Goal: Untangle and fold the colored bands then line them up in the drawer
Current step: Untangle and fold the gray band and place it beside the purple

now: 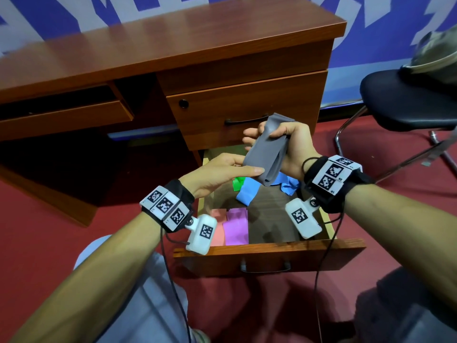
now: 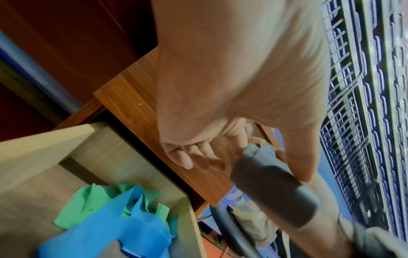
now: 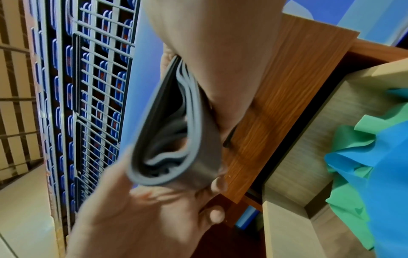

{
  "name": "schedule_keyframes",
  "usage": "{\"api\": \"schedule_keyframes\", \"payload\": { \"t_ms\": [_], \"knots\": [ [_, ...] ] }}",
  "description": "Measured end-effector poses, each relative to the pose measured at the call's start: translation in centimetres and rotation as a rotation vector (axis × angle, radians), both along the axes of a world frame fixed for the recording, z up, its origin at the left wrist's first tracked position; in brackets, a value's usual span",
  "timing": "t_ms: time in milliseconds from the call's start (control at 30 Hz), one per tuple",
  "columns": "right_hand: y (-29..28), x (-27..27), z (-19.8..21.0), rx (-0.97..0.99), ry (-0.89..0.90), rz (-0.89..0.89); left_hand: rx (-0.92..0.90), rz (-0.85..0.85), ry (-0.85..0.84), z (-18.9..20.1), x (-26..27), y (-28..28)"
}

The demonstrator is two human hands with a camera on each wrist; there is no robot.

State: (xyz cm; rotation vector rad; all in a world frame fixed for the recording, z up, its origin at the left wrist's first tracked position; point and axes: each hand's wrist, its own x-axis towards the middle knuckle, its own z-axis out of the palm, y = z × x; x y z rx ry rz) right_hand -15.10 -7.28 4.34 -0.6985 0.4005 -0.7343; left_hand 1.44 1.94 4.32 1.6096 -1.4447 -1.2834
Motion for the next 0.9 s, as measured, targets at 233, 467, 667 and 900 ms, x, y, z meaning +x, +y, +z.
{"api": "schedule_keyframes", "payload": {
  "t_ms": [233,467,667,900],
  "knots": [
    [1.2,1.6,0.0,0.084,-0.056,-0.069,0.105,-0.042,-0.083,-1.0,-0.6,0.1],
    [1.0,2.1,-0.5,0.137,-0.09,-0.174,0.047,0.048,-0.164,-1.7,-1.8,0.1],
    [-0.7,1.0,0.3,0.177,-0.22,-0.053,0.109,0.155,0.369,-0.9,-1.5,-0.1],
    [-0.6,1.1,-0.3,0.092,-0.158,0.114,0.182,0.166,0.451,-0.3,-2.2,0.4]
  ]
}}
